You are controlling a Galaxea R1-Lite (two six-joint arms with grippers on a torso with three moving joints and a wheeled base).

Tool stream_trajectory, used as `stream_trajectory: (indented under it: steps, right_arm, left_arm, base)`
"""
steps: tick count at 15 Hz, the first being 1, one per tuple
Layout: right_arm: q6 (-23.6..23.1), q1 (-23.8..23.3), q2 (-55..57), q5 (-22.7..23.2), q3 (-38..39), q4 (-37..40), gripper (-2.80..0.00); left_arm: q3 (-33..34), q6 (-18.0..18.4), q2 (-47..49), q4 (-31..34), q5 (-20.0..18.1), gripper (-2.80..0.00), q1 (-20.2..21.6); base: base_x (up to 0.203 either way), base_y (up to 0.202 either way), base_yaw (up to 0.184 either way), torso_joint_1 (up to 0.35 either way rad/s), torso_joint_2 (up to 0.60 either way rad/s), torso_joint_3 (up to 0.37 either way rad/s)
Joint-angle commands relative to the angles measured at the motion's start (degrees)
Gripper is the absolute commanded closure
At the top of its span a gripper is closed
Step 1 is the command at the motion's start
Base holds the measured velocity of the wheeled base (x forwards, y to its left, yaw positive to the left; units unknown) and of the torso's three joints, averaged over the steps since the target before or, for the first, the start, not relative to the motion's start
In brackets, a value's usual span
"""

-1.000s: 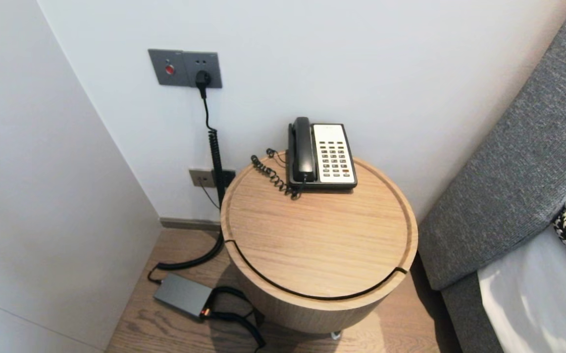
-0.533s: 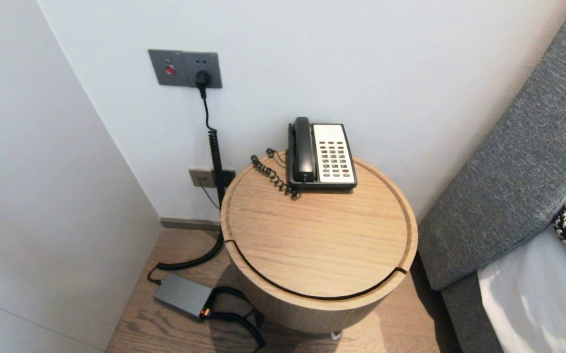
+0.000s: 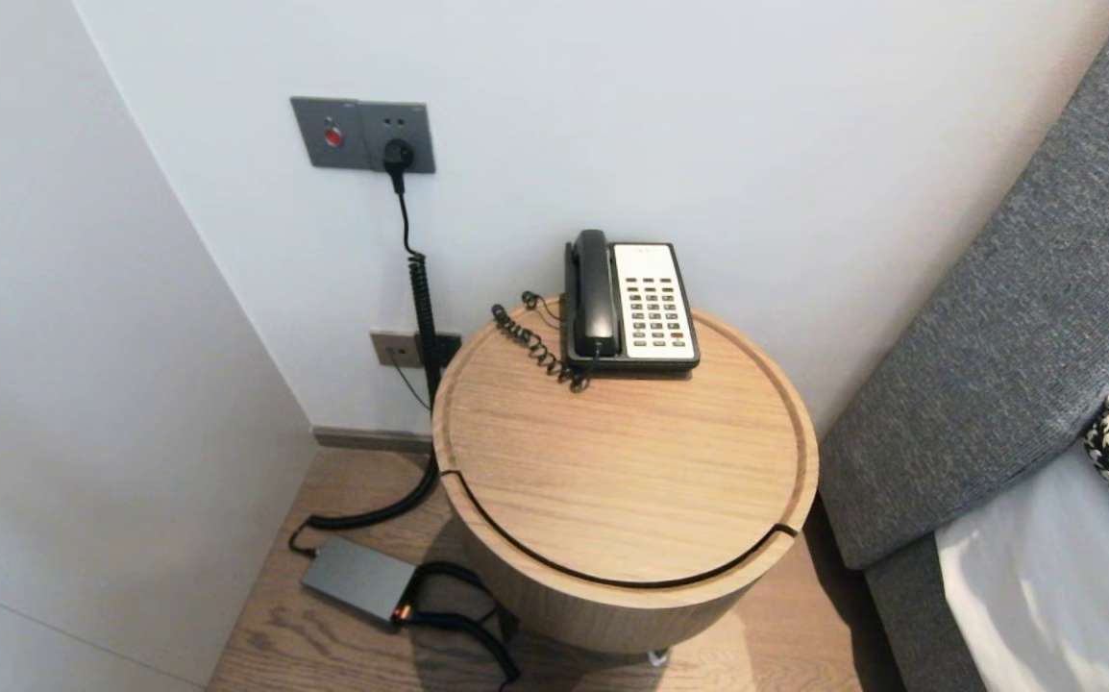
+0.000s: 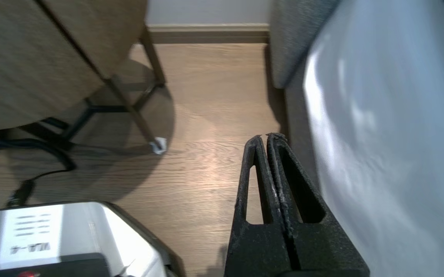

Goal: Open the nightstand drawer

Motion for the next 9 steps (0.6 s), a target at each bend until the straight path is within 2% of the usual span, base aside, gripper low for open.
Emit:
stream_trajectory:
  steps: [1, 9]
  right_arm:
    - [-1.4, -3.4, -1.1, 4.5, 0.1, -0.4, 0.00]
    - [-1.9, -2.0, -1.7, 4.2, 3.0, -0.9, 0.00]
  left_arm:
    - [0.8, 0.0, 0.0, 0.0, 0.0, 0.00, 0.0]
    - [0.8, 0.0, -0.1, 0.0, 0.0, 0.00, 0.0]
  base:
    - [0.000, 0.000, 0.000, 0.000, 0.00, 0.000]
    - [0.000, 0.000, 0.000, 0.000, 0.00, 0.000]
